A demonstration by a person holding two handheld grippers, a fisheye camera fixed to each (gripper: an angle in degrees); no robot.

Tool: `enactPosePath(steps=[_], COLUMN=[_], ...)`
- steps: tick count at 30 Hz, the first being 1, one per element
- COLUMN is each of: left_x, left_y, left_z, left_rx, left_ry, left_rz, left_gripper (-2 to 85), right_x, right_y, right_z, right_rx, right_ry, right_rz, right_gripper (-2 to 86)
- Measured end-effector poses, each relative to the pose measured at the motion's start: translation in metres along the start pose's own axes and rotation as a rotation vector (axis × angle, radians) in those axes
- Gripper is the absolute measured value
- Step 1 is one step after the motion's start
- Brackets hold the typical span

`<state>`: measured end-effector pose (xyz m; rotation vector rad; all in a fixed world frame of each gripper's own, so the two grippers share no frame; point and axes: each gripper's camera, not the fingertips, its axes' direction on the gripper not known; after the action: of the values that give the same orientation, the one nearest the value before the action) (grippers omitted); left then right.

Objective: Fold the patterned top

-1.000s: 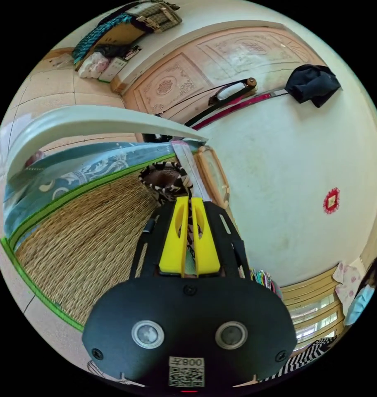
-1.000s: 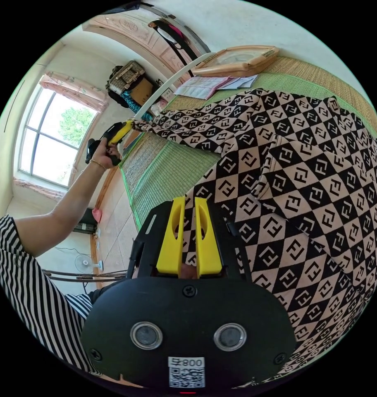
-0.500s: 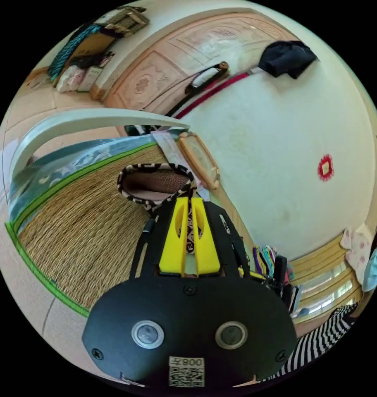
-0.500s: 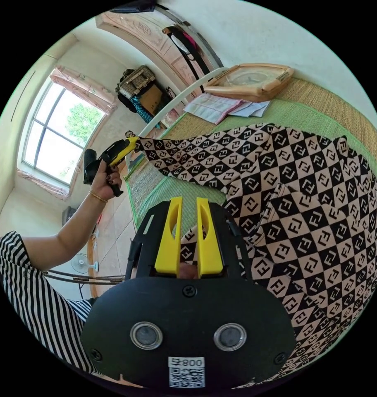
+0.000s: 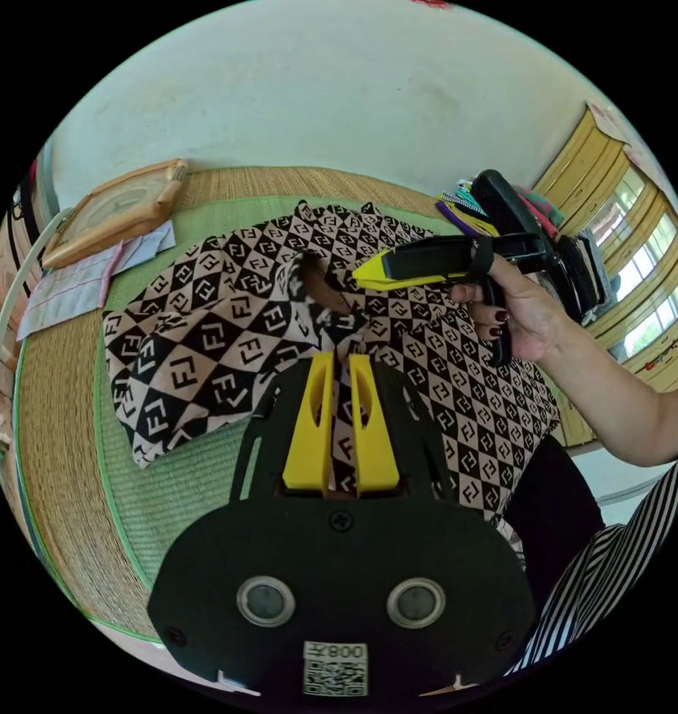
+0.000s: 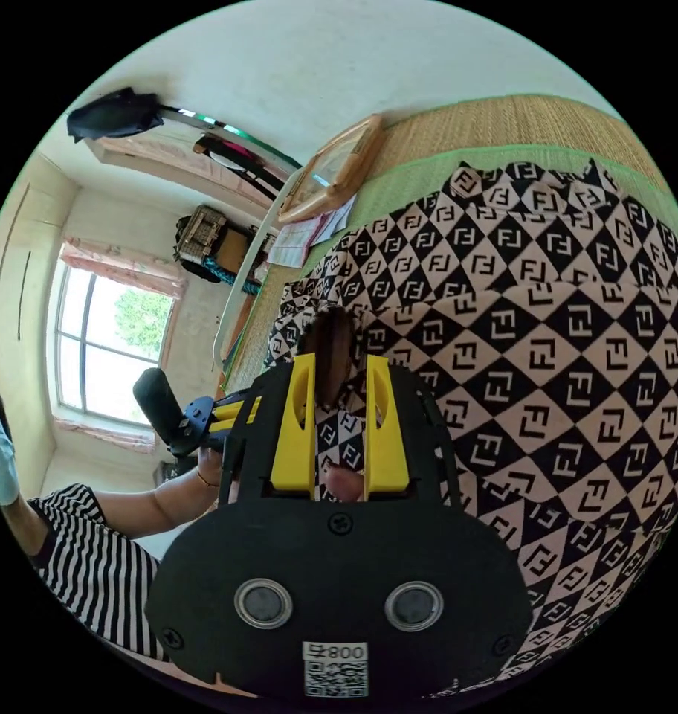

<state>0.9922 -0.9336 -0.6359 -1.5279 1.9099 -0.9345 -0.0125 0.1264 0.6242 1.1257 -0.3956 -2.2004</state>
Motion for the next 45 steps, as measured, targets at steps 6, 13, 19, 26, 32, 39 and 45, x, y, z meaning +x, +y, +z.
enactPosePath(steps=[6,13,19,26,32,39,45], left_x=[0.024,0.042,0.076,0.099,0.112,0.138,0.179], left_y=[0.001,-0.021,-0.032,-0.054,-0.061,-0.089,-0.130], left_z=[0.005,0.025,0.041,0.074,0.067,0.043,0.047], left_rx=[0.029,0.034,0.012,-0.075,-0.014,0.135,0.230], left_ry=[0.033,0.004,-0.042,-0.195,-0.181,-0.136,-0.047], left_rz=[-0.038,-0.093,-0.042,-0.005,-0.003,0.033,0.121], left_gripper=[6.2,7.7,8.0,3.0,1.1,0.6,0.6], right_x=[0.018,0.012,0.016,0.025,0.024,0.014,0.028], right_y=[0.004,-0.020,-0.044,-0.056,-0.055,-0.054,-0.032], right_z=[-0.012,-0.021,-0.010,0.004,-0.033,-0.118,-0.229], right_rx=[0.036,0.038,-0.032,-0.137,-0.080,0.040,0.155], right_ry=[0.025,0.068,0.106,0.140,0.052,-0.045,-0.011], right_rz=[0.003,-0.056,-0.080,-0.074,-0.116,-0.198,-0.240], right_gripper=[10.6,11.5,11.6,5.7,2.2,1.4,1.2])
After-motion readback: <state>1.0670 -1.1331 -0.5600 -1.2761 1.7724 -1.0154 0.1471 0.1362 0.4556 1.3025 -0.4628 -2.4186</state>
